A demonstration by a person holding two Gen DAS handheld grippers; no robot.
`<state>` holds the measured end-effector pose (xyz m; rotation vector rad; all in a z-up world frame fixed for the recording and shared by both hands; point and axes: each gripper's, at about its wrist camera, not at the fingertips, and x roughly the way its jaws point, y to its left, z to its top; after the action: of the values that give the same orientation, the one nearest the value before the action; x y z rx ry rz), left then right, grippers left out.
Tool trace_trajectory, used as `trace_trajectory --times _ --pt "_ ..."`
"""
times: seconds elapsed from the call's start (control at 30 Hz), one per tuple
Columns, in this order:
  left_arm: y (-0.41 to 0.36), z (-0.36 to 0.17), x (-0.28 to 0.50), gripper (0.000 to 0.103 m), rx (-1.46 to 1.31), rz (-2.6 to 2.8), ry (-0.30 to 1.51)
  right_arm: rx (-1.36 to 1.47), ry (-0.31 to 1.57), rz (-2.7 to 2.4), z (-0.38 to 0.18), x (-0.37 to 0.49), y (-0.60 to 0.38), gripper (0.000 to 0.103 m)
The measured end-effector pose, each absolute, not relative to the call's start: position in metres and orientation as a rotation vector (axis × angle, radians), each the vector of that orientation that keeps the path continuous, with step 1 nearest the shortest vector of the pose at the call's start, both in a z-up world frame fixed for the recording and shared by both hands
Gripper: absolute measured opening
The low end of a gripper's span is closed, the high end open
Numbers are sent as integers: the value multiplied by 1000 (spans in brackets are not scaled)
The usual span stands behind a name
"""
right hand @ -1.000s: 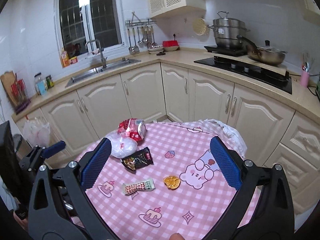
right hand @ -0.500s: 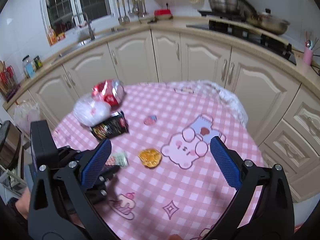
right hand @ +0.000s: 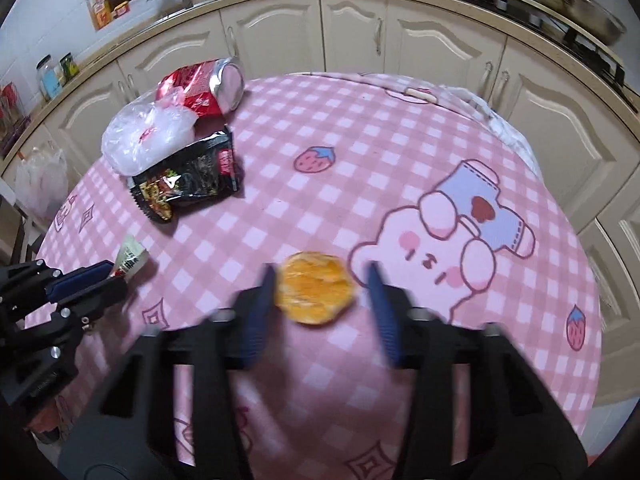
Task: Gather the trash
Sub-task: 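Grasp the red-white candy bar wrapper with the left gripper while the right gripper grasps the flat orange peel, then carry the candy bar wrapper and orange peel over the blue bin and open both grippers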
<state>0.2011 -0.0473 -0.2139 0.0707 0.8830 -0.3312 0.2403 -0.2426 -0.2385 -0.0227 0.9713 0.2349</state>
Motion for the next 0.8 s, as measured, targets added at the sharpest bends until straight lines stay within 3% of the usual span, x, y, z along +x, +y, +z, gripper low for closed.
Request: trace_trajectory --times 0.47,0.8 --pt "-69 -170 180 14 24 -399 799 57 841 223 -185 190 -276 37" --pt "-168 -126 151 14 42 -628 695 175 667 55 -124 111 -367 37"
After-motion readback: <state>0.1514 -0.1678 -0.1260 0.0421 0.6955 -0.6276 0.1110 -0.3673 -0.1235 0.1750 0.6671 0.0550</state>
